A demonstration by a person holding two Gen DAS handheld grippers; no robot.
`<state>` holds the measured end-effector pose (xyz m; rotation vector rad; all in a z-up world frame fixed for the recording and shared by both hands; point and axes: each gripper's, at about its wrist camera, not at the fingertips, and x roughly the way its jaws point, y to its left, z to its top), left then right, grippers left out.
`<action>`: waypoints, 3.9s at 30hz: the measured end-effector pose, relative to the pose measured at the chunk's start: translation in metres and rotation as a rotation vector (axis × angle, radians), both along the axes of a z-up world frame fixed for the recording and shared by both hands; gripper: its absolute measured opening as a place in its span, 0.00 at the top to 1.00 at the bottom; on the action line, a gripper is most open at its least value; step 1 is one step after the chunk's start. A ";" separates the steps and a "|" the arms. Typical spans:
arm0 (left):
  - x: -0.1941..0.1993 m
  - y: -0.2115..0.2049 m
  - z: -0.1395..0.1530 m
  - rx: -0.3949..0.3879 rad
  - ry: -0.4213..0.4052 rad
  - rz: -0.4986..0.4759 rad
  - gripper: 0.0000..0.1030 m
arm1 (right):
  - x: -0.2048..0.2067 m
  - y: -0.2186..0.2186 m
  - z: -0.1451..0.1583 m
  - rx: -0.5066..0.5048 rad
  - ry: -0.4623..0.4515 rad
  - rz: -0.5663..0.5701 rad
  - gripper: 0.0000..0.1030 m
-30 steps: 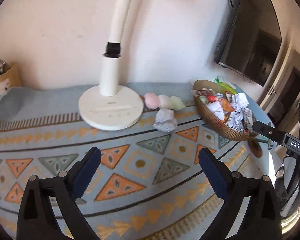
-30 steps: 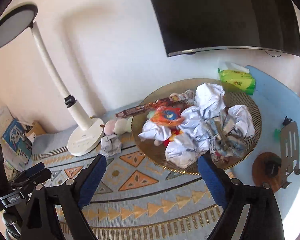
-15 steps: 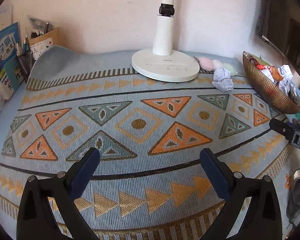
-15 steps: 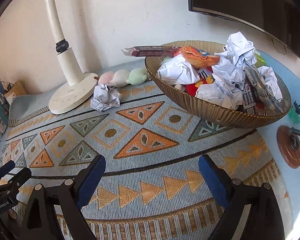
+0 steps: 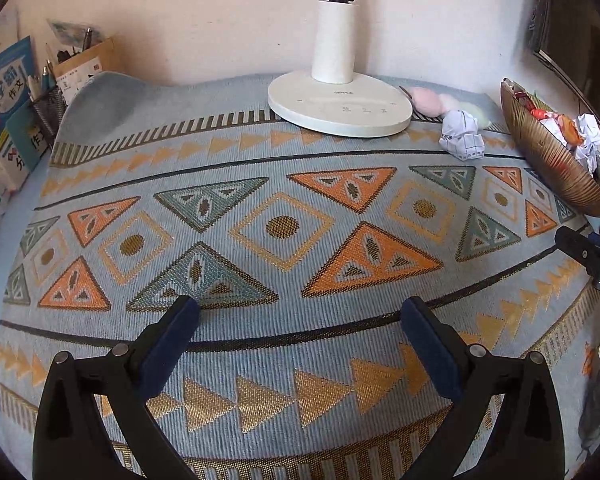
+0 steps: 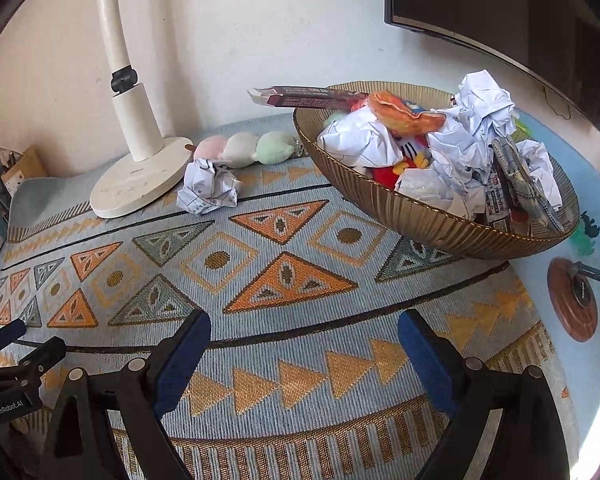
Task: Organize objects
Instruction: 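Move both grippers back toward the paper ball and dango plush by the lamp, then grasp the paper ball with the right gripper while the left grasps the dango plush, then carry the dango plush and paper ball over the gold bowl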
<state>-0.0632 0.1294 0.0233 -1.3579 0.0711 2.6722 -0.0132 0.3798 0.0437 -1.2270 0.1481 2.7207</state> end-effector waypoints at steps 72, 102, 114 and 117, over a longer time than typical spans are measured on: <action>-0.018 0.072 0.051 -0.151 -0.023 -0.452 0.48 | 0.010 0.003 0.014 -0.246 0.003 0.271 0.49; 0.064 0.008 0.012 -0.161 0.117 -0.016 0.46 | 0.036 -0.067 -0.006 0.038 -0.023 0.342 0.44; 0.060 0.027 0.009 -0.242 0.125 -0.048 0.48 | 0.040 -0.047 0.003 -0.027 0.028 0.291 0.45; 0.061 0.027 0.008 -0.245 0.126 -0.045 0.48 | 0.041 -0.049 0.004 -0.012 0.032 0.291 0.45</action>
